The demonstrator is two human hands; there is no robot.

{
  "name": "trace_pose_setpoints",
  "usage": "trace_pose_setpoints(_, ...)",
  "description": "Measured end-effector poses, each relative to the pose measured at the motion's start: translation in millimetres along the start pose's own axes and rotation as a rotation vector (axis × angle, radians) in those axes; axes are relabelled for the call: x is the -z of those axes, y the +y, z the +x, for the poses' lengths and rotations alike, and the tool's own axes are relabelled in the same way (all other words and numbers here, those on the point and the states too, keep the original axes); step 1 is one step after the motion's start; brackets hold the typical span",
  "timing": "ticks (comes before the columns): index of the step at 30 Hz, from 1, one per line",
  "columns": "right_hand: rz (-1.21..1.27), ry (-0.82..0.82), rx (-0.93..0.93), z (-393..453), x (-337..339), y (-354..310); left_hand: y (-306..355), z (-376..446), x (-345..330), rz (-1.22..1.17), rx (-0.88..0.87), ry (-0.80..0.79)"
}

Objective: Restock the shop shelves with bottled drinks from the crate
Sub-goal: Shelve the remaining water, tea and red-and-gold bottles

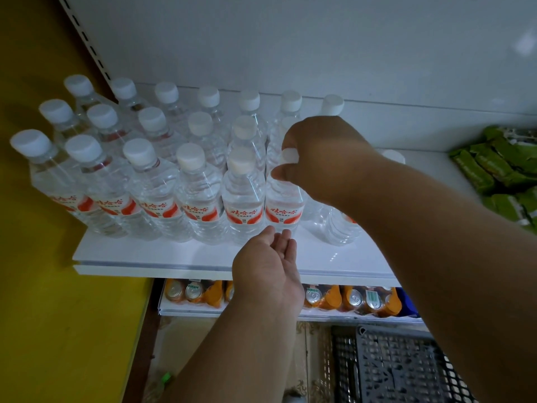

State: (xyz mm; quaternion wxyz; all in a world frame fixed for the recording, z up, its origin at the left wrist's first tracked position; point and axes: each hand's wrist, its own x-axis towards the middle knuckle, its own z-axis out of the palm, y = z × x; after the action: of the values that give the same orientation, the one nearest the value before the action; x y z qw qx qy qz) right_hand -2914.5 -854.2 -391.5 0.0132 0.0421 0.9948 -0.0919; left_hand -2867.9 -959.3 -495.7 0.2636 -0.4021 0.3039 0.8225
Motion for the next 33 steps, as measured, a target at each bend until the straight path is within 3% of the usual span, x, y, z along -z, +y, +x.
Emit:
trace_pose_setpoints(13,0.024,-0.011,-0.038,-5,-1,-3,7,3,5,0.084,0.08,-0.042)
trace_pose_setpoints(19,0.103,0.029,-0.125,-15,-1,-8,21,-8,11,0.242,-0.038,-0.057)
trace_pose_setpoints(28,0.404,0.363,-0.211,-108,-57,-40,18,-48,69,0.21,-0.236,-0.132)
trace_pose_setpoints(33,0.494,0.288,-0.162,-175,-123,-67,6,-53,154,0.359,-0.351,0.004)
